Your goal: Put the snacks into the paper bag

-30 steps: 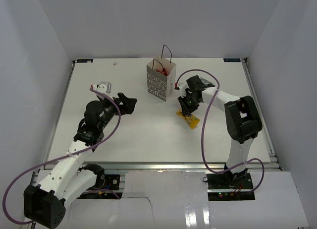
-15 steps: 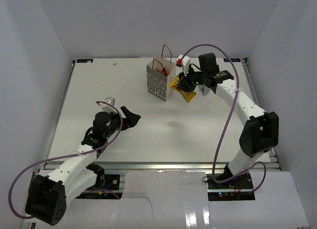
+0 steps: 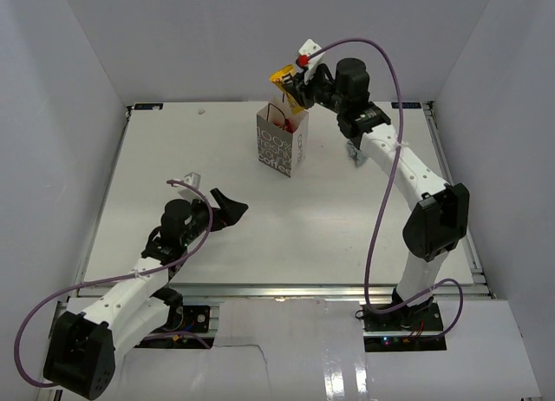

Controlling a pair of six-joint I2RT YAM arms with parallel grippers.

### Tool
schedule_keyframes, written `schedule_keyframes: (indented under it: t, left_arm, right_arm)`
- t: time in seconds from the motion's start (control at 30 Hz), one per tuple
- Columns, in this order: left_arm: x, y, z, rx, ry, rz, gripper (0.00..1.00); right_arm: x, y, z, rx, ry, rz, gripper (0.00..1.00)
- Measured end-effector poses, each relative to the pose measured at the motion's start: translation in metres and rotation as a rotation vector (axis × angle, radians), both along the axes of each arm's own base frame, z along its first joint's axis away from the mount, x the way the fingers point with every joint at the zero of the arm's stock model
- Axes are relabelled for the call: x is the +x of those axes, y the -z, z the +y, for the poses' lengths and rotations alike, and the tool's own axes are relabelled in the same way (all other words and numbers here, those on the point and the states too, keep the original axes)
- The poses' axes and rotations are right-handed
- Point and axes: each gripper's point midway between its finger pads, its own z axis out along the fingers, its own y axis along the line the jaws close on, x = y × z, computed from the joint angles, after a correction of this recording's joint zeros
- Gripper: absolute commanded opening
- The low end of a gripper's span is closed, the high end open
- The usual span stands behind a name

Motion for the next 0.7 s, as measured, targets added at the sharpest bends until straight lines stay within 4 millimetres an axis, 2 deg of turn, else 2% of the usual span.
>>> schedule_keyframes:
  t: [0.2,0.33,0.37,0.5,0.7]
  left_arm:
    - [-0.001,-0.005,0.000,-0.007,0.003,-0.017,0.98]
    - [-0.001,-0.005,0.000,-0.007,0.003,-0.017,0.98]
    - [-0.001,-0.005,0.000,-0.007,0.003,-0.017,0.98]
    - [-0.001,-0.005,0.000,-0.007,0.003,-0.017,0.98]
    - [-0.001,-0.003,0.000,-0.005,0.004,-0.013,0.98]
  right_arm:
    - [0.021,0.005,0.019,0.065,0.088,-0.026,0.15]
    - [0.030,0.002,0.020,0.100,0.148,-0.048,0.26]
    - [0.032,0.000,0.019,0.110,0.160,-0.053,0.35]
    - [0.034,0.002,0.018,0.132,0.183,-0.048,0.50]
    - [0.034,0.009,0.018,0.139,0.186,-0.022,0.64]
